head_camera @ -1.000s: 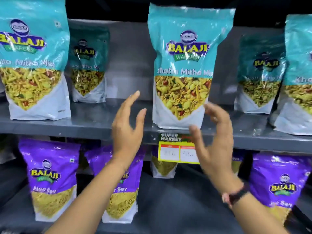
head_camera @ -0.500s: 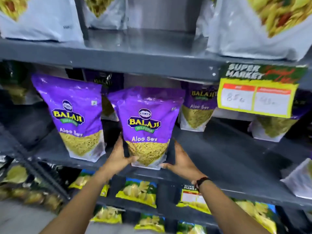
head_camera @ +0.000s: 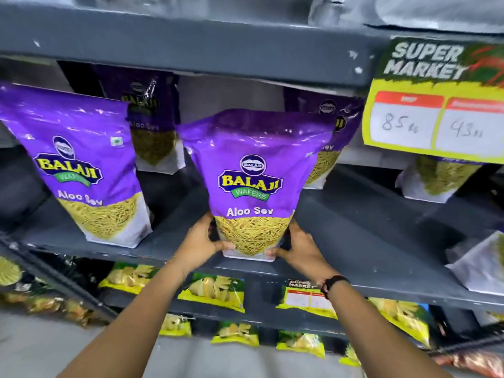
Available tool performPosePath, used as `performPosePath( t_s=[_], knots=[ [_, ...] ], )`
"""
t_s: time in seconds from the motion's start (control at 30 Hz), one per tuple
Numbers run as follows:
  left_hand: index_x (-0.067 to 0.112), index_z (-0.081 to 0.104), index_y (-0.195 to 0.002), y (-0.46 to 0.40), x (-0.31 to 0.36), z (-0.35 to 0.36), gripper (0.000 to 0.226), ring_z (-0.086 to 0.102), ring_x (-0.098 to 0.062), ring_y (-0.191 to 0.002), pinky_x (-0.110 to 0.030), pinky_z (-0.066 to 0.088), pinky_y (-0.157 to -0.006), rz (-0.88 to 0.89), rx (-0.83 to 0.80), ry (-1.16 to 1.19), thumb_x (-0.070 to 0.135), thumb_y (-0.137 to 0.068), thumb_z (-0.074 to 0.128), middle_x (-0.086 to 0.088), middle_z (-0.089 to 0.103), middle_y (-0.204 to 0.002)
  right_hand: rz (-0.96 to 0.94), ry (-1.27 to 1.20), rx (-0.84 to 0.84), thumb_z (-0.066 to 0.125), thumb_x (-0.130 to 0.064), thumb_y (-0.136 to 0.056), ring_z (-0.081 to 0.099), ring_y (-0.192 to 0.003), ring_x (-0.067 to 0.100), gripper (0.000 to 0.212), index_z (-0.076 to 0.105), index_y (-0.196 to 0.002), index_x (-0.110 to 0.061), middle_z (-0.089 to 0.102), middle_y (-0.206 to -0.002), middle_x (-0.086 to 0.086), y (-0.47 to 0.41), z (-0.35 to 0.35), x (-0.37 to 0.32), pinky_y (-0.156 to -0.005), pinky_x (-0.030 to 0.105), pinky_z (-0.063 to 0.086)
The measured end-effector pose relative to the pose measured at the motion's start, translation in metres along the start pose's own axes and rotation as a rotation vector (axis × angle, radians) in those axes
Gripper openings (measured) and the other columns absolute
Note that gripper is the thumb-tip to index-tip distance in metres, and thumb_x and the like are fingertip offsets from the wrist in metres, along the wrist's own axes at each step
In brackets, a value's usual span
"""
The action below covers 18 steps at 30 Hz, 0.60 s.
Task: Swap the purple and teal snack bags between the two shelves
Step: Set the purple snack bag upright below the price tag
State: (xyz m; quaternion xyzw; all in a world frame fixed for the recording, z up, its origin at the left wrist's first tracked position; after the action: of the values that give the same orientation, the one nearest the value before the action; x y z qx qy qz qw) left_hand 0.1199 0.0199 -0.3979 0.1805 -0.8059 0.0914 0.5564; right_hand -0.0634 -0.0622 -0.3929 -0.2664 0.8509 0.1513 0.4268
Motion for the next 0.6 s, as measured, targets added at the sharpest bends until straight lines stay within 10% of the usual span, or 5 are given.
performPosePath(
  t_s=[0.6],
  knots=[
    [0.007, 0.050, -0.108, 0.012, 0.058, 0.101, 0.060, 0.054, -0.019, -0.096, -0.025, 0.039, -0.081, 0.096, -0.018, -0.143, 0.007, -0.057, 0.081, -0.013, 0.064, -0.112, 0.049, 0.080, 0.065, 0.076, -0.016, -0.067, 0.056, -0.109, 0.020, 0.059, 0.046, -0.117, -0.011, 0.063, -0.119, 0.008, 0.048, -0.091, 0.053, -0.091, 0.029, 0.036]
  ],
)
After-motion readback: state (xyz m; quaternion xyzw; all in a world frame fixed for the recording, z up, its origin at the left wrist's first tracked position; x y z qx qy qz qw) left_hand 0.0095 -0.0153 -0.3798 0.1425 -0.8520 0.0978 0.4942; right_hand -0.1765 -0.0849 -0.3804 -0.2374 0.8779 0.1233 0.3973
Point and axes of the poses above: each hand's wrist, its own y-axis away from the middle knuckle, its own z-axis out of the palm, x = y × z, the point moved 4 cm from there along -y, towards the middle knuckle
